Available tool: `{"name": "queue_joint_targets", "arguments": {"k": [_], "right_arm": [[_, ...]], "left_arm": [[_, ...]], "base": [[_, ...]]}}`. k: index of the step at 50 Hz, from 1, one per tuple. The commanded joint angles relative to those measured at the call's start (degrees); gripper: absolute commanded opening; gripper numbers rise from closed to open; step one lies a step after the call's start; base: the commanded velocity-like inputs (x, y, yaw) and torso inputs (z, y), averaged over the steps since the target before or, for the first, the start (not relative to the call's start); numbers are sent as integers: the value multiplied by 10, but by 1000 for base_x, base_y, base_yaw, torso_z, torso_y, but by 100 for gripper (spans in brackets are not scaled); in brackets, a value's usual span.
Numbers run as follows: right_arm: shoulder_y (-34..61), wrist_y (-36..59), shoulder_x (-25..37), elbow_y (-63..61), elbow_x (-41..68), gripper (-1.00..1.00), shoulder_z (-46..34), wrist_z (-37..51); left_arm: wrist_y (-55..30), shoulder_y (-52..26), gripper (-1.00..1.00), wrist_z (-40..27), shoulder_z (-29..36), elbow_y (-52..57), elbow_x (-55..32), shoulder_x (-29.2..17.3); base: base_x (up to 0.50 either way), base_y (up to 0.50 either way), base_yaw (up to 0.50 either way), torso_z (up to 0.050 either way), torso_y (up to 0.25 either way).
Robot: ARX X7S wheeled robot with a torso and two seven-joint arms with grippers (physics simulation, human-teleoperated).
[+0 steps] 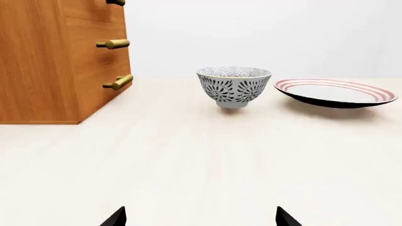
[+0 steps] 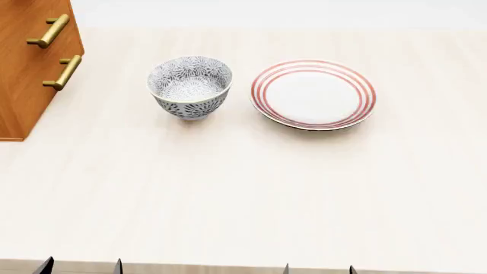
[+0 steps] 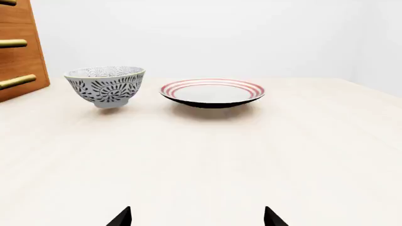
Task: Open the top drawer of the cabinet.
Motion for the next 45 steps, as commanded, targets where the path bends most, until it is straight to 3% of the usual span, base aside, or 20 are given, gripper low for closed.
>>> {"name": "queue_joint_targets", "arguments": {"k": [1,45], "right_arm": [[0,4,9,-4,9,100,-11,12],[1,1,51,-1,53,100,-60,58]], "left_arm": [[-1,0,100,-11,11,1,-9,-9],[-5,-2,100,-62,64,2,-41,-52]], "base": [[0,0,0,0,0],[0,0,0,0,0]]}}
